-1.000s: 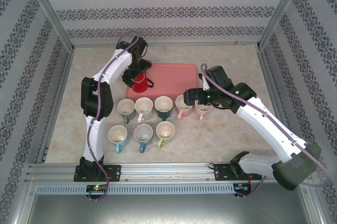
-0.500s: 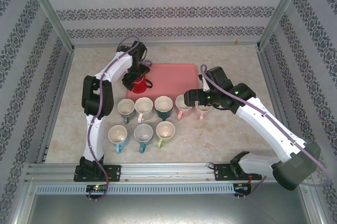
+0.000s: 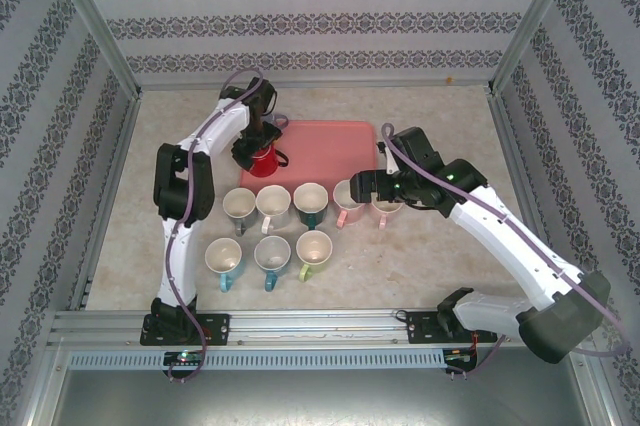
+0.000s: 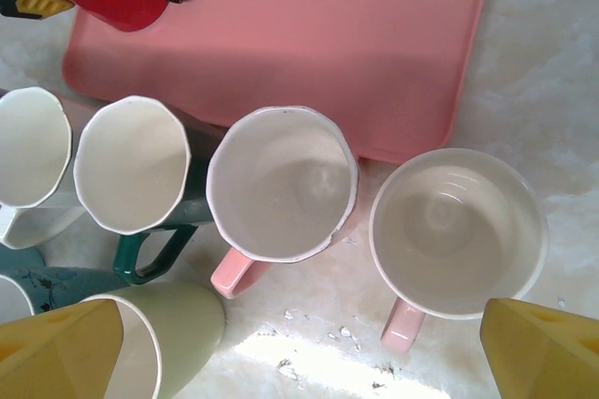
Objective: Turn the mug right side up
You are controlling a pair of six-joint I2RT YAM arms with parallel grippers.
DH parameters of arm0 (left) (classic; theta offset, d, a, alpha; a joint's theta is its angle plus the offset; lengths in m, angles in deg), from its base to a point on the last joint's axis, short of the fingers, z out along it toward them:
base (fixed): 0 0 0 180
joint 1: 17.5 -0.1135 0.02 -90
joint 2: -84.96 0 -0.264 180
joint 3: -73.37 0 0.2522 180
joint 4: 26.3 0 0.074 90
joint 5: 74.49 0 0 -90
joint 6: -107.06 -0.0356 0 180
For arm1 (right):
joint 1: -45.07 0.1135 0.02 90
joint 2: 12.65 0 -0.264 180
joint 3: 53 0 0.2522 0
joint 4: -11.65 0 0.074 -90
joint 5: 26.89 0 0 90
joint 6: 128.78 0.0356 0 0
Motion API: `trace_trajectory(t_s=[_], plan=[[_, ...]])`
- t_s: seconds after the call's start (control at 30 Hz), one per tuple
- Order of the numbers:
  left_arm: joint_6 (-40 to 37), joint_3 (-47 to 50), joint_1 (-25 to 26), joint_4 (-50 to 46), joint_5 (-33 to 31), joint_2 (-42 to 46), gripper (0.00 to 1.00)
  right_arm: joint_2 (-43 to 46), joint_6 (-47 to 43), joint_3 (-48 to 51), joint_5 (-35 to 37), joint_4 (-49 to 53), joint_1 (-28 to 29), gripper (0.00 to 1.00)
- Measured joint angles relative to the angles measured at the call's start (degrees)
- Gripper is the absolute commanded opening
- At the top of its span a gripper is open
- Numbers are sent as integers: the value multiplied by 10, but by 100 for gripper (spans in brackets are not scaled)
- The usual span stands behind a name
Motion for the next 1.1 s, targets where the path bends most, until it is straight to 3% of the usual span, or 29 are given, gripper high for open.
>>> trace_trajectory(t_s=[0.33,0.63,0.83,0.97,1.1], plan=[[-10,39,-7,19,9,35,60,26,2,-1,0,5,2,98],[-33,67,-2,71,13,199,55,63,-1,-53,7,18,3,98],[-87,185,17,222,36,371,52,93,21,-111,-21,-7,4,98],[-129,317,21,376,89,483,53,89,63,-149,-115,-49,-4,95],[-150,392,21,523,167,523,51,72,134,-151,-224,-135,-7,90]])
